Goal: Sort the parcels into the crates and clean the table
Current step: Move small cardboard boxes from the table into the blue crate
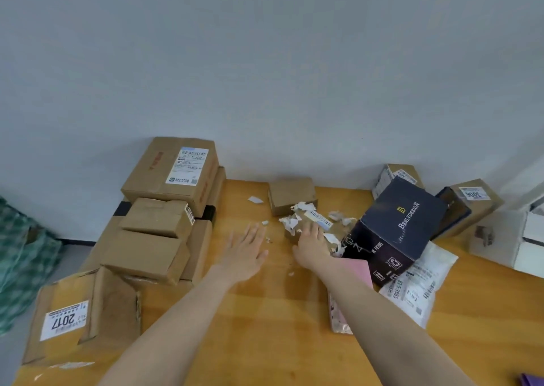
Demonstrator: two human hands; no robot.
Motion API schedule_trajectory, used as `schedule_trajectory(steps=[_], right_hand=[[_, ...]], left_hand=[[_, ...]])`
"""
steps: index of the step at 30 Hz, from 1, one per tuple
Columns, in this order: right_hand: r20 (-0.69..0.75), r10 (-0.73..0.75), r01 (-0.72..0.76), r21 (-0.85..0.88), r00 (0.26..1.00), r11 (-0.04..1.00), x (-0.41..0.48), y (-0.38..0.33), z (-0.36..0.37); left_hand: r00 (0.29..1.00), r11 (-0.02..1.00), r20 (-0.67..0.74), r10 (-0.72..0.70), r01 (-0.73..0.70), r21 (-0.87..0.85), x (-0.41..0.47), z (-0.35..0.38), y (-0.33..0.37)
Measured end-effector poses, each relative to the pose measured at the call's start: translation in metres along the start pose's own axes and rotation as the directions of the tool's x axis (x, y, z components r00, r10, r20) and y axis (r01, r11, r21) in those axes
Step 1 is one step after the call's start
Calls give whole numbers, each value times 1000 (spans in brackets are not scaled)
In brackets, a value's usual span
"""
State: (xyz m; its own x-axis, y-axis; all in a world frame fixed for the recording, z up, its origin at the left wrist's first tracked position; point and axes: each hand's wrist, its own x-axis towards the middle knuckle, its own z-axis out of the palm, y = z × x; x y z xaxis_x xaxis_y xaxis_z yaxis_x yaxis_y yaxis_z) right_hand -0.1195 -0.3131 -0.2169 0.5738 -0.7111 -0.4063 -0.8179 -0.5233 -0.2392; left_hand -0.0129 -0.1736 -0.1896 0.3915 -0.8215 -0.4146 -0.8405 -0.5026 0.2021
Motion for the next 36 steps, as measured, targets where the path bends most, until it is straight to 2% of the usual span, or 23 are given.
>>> schedule_trajectory(steps=[2, 3, 6, 8, 10, 13, 14, 16, 18, 20, 22, 24, 26, 27, 30, 32, 34, 36], right_hand=[[-3, 0, 0, 20, 1000, 1000, 10, -8, 4], [11, -56, 56, 9, 998, 998, 14, -13, 7], [62, -358, 355, 57, 931, 933, 22, -22, 11], [36, -461, 460, 50, 886, 887, 26, -21, 11], [-46, -405, 406, 37, 913, 913, 34, -16, 6], [-92, -215, 218, 27, 972, 976, 47, -2, -5], [-70, -219, 221, 17, 973, 975, 51, 2, -9], [-20, -335, 335, 31, 942, 942, 56, 7, -15], [-50, -406, 409, 58, 912, 911, 61, 9, -22], [-118, -282, 292, 80, 952, 953, 68, 13, -28], [-66, -131, 134, 51, 989, 990, 75, 18, -32], [24, -173, 173, 21, 985, 985, 74, 18, -34], [20, -279, 279, 7, 960, 960, 72, 16, -30], [8, -272, 272, 0, 962, 962, 71, 14, -28], [66, -83, 88, -87, 994, 992, 69, 15, -25], [84, -74, 87, -171, 994, 981, 65, 17, -23], [38, -125, 128, -91, 991, 988, 62, 19, -22], [-34, -134, 138, 200, 990, 970, 59, 20, -26]], left_hand=[[1000, 1000, 21, -21, 22, -15, 11, 0, -3], [999, 999, 24, -25, 26, -22, 13, -2, -5], [999, 999, 35, -38, 39, -35, 31, -5, -8], [999, 998, 14, -45, 45, -50, 40, -7, -7], [999, 997, 2, -42, 42, -59, 48, -11, -3], [1000, 998, 2, -24, 24, -65, 56, -14, 4], [1000, 998, 5, -18, 18, -64, 59, -14, 6], [1000, 998, 14, -10, 11, -60, 63, -14, 10], [1000, 998, 25, -4, 6, -57, 67, -13, 15], [1000, 998, 30, 1, 1, -60, 70, -12, 18], [1000, 998, 30, 6, -4, -67, 73, -10, 20], [999, 998, 32, 7, -5, -59, 74, -7, 21], [1000, 999, 29, 3, -1, -41, 75, -5, 22], [1000, 999, 25, -1, 2, -39, 76, -5, 21], [999, 998, 37, -24, 26, -61, 74, -5, 16], [998, 995, 46, -44, 48, -83, 72, -4, 12], [996, 985, 42, -80, 85, -150, 68, -4, 10], [990, 943, 47, -134, 141, -301, 66, -5, 9]])
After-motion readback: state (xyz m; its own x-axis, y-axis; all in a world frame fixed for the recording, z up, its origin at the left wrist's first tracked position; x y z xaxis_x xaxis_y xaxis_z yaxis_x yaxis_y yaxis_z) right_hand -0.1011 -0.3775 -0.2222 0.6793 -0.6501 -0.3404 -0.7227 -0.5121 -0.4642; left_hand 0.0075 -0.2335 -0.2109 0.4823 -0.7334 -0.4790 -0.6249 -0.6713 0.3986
